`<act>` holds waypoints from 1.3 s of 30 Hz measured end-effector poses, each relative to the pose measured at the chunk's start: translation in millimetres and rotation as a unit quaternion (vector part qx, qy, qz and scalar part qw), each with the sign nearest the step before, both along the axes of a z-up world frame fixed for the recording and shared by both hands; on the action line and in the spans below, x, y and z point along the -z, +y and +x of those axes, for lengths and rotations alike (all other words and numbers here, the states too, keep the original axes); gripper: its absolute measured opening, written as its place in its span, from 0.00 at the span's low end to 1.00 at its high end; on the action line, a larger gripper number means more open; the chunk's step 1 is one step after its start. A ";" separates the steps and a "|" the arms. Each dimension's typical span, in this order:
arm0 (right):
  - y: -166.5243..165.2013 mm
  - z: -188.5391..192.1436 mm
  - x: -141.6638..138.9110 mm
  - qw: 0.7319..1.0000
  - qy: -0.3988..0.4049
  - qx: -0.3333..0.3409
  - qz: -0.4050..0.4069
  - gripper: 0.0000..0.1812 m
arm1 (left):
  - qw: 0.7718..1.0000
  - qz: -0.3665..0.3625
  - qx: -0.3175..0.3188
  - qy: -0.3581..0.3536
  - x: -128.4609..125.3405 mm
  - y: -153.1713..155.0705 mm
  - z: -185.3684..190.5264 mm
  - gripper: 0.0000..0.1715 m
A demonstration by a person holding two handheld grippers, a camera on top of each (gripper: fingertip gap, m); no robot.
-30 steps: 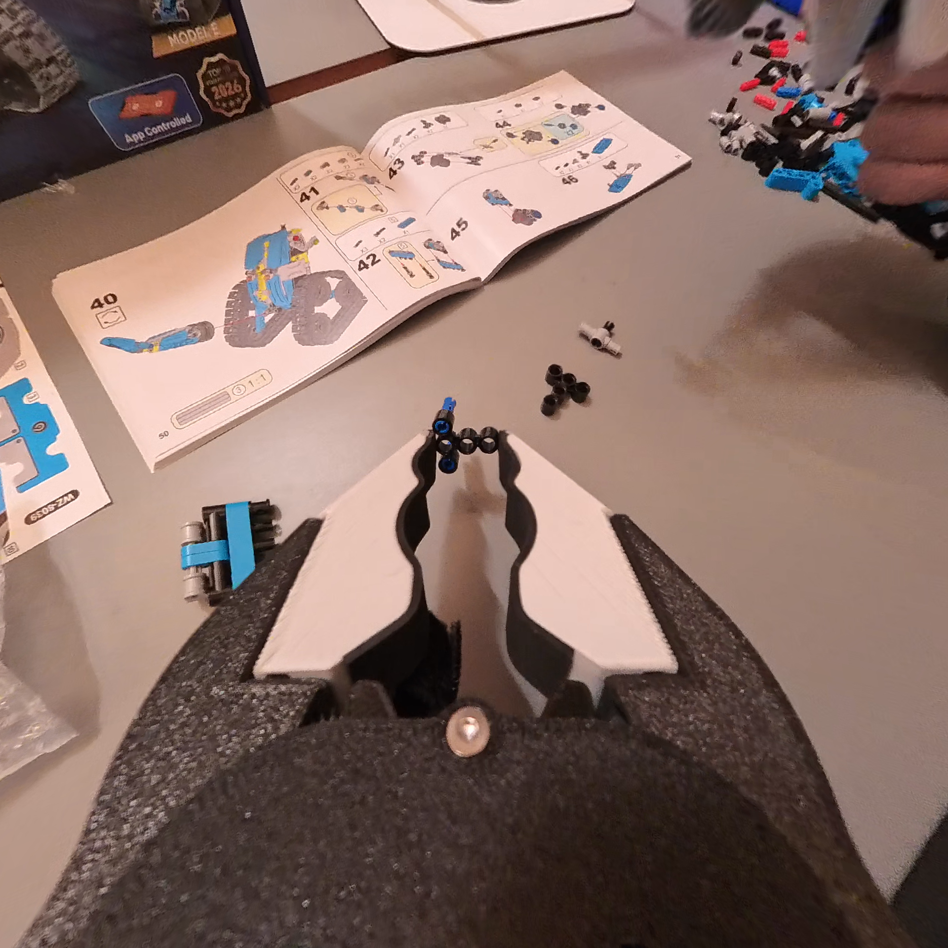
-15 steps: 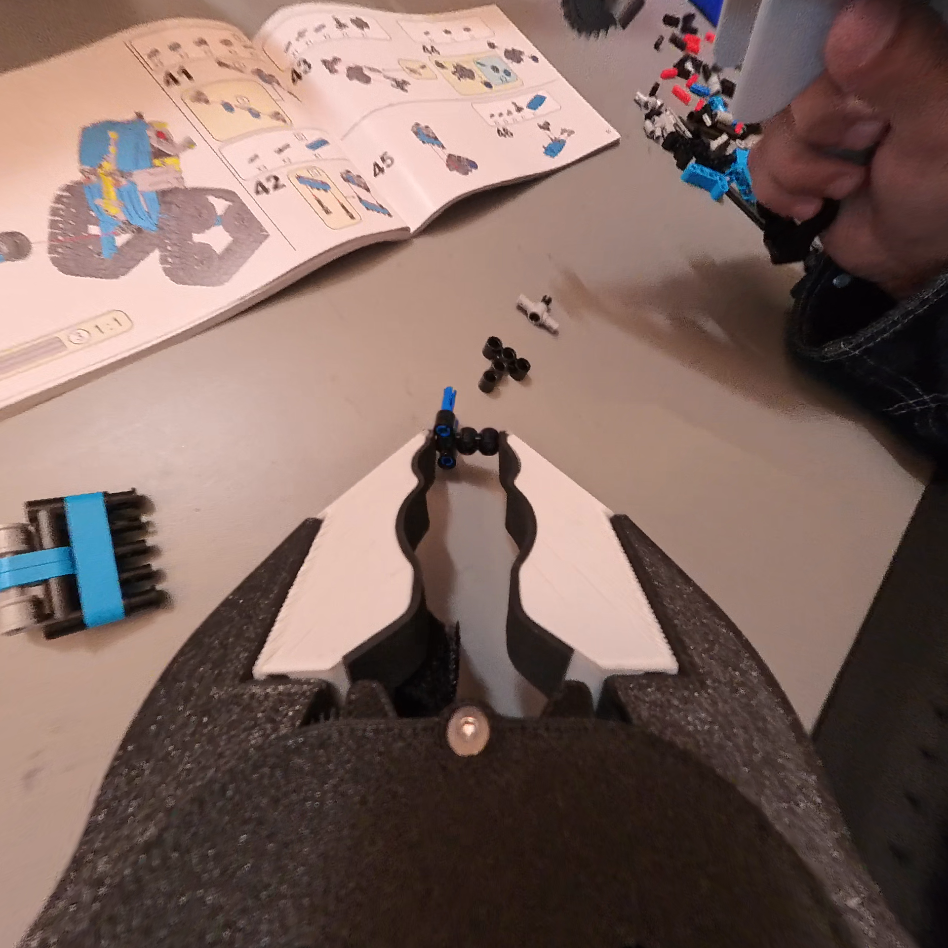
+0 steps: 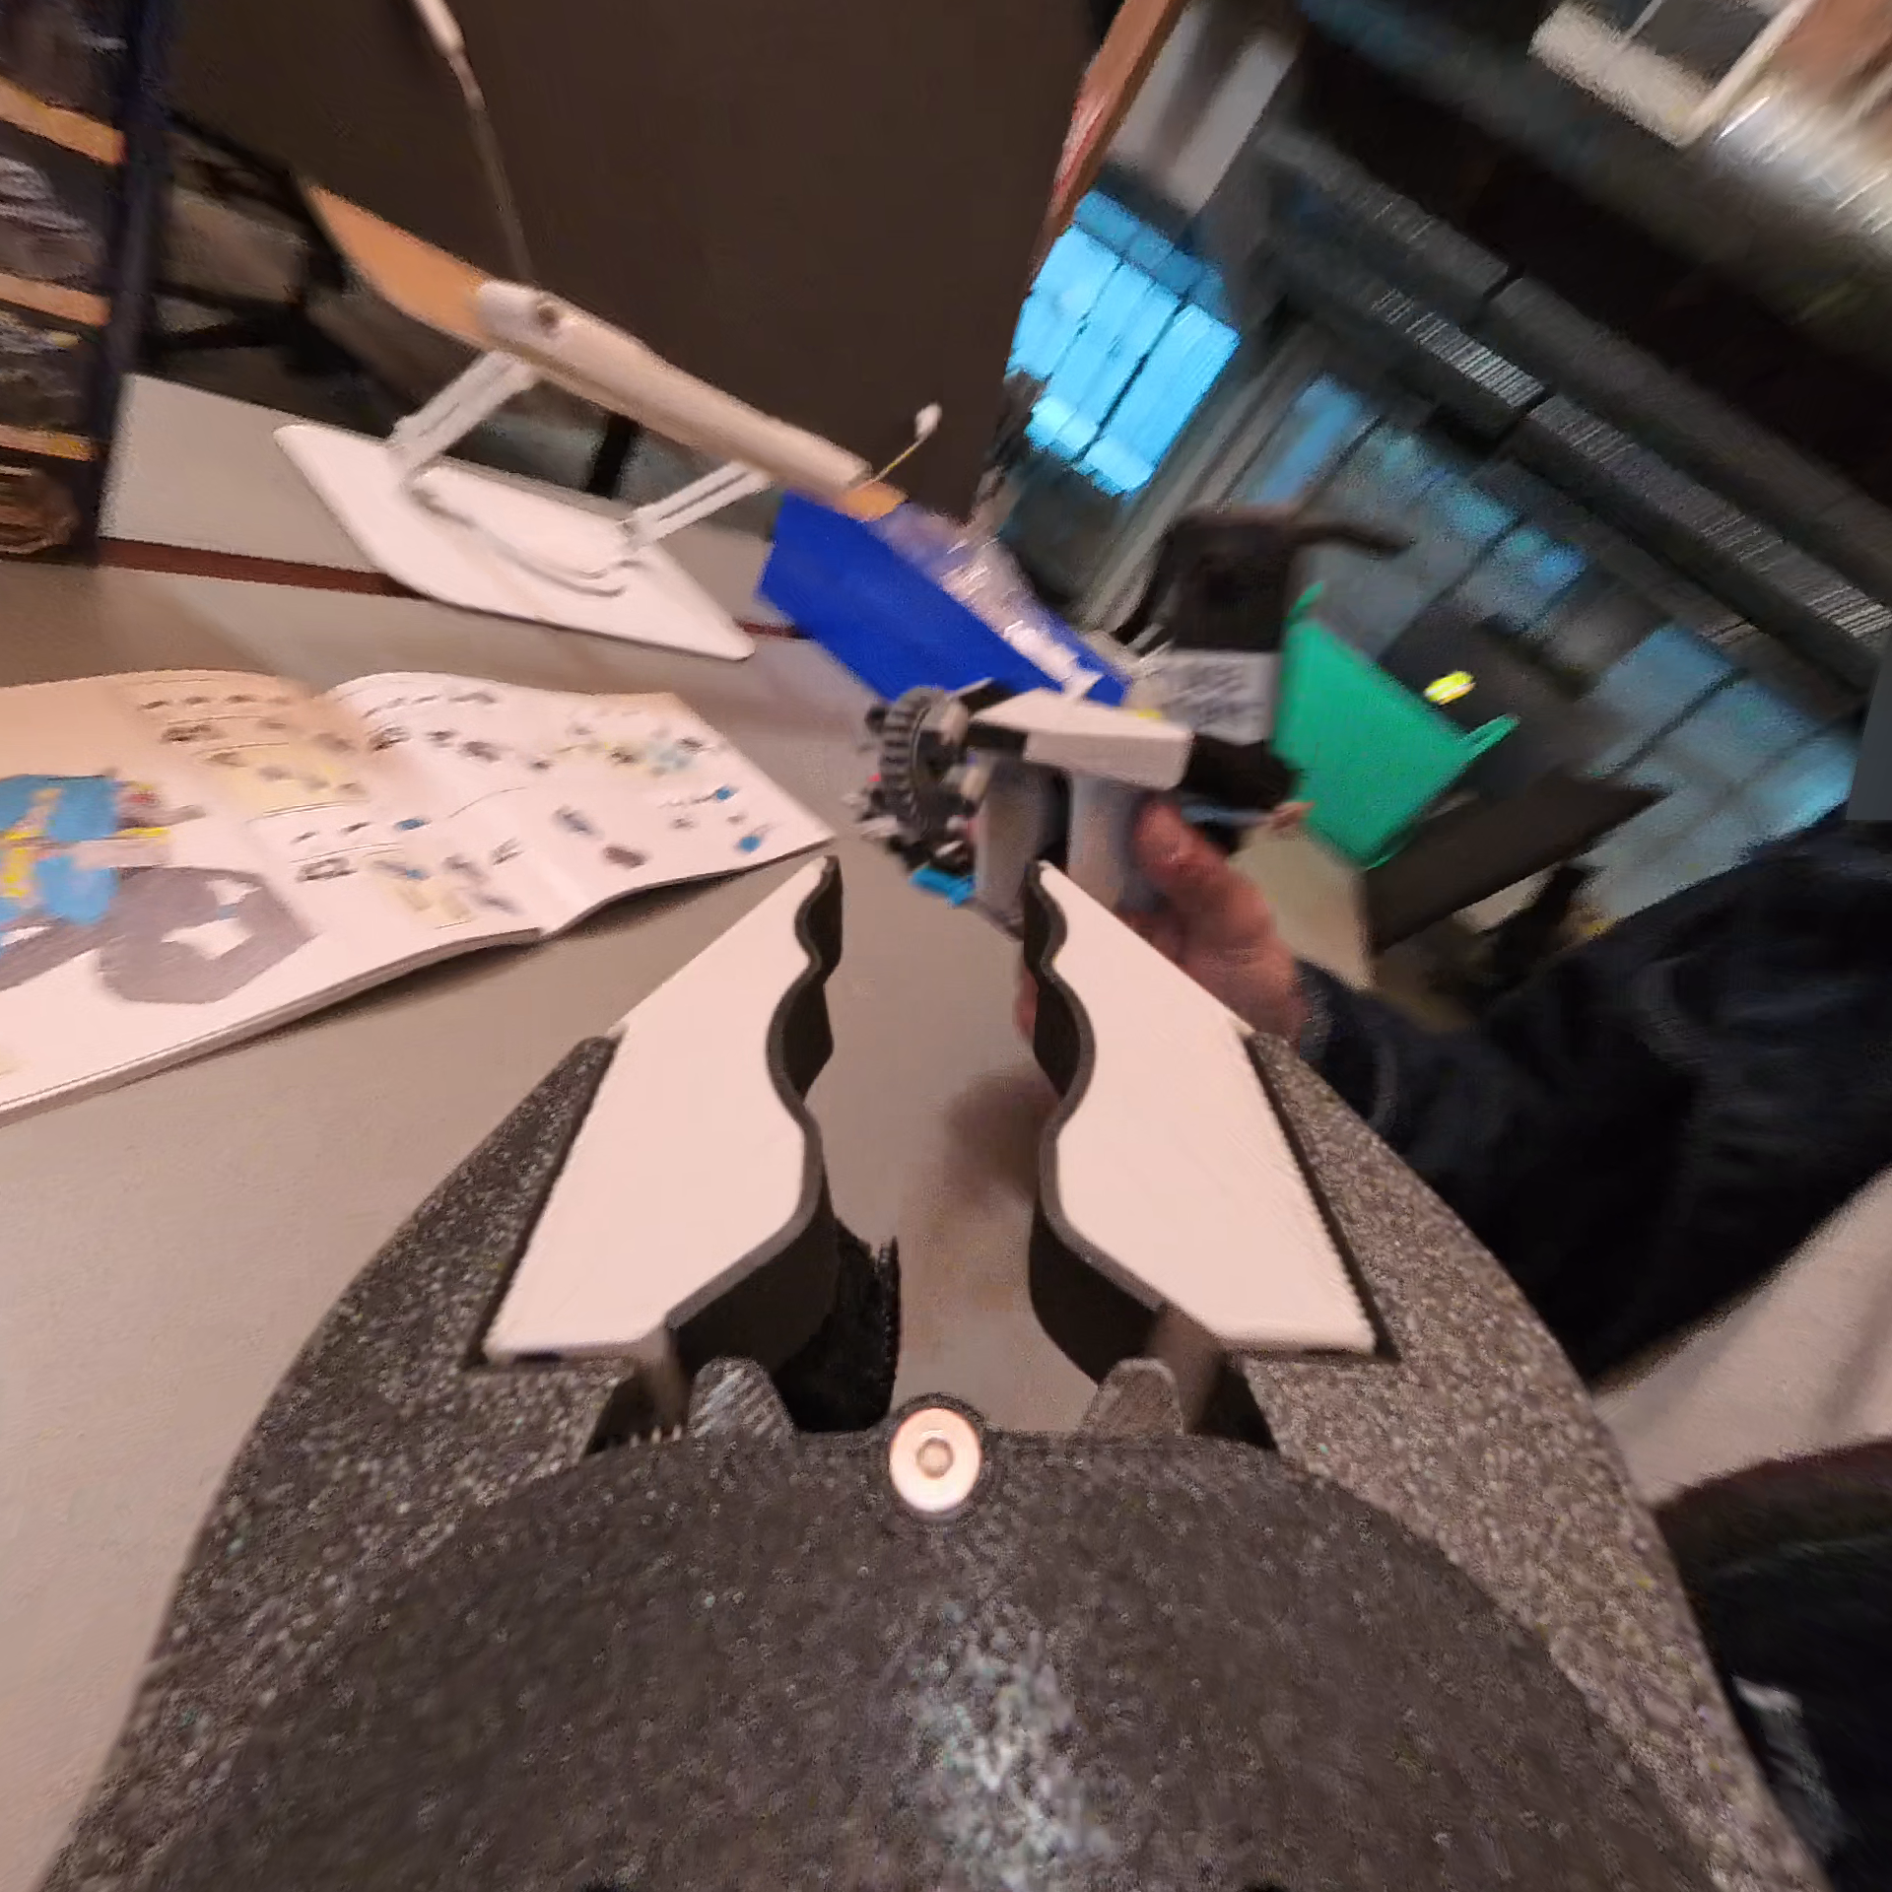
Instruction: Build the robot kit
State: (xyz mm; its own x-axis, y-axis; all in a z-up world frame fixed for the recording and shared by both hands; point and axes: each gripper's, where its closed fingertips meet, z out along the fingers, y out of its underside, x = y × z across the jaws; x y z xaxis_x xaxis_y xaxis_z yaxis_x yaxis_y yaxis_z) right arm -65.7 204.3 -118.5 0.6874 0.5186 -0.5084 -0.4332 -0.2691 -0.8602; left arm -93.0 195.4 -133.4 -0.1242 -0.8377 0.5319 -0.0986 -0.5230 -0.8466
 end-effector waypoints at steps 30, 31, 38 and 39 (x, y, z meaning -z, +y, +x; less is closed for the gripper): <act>-1.5 -22.4 7.0 0.990 -0.138 0.024 0.020 0.07 | 0.993 0.098 -0.059 0.007 -2.0 8.2 -3.6 0.04; -0.6 -23.9 7.9 0.989 -0.146 0.028 0.021 0.07 | 0.992 0.108 -0.066 0.009 -2.2 7.8 -2.4 0.04; 2.1 -24.0 9.6 0.990 -0.133 0.036 0.010 0.06 | 0.992 0.105 -0.076 0.008 -4.4 7.4 0.9 0.04; 1.7 -24.4 9.8 0.991 -0.130 0.033 0.008 0.05 | 0.991 0.107 -0.076 0.010 -3.6 7.1 1.3 0.04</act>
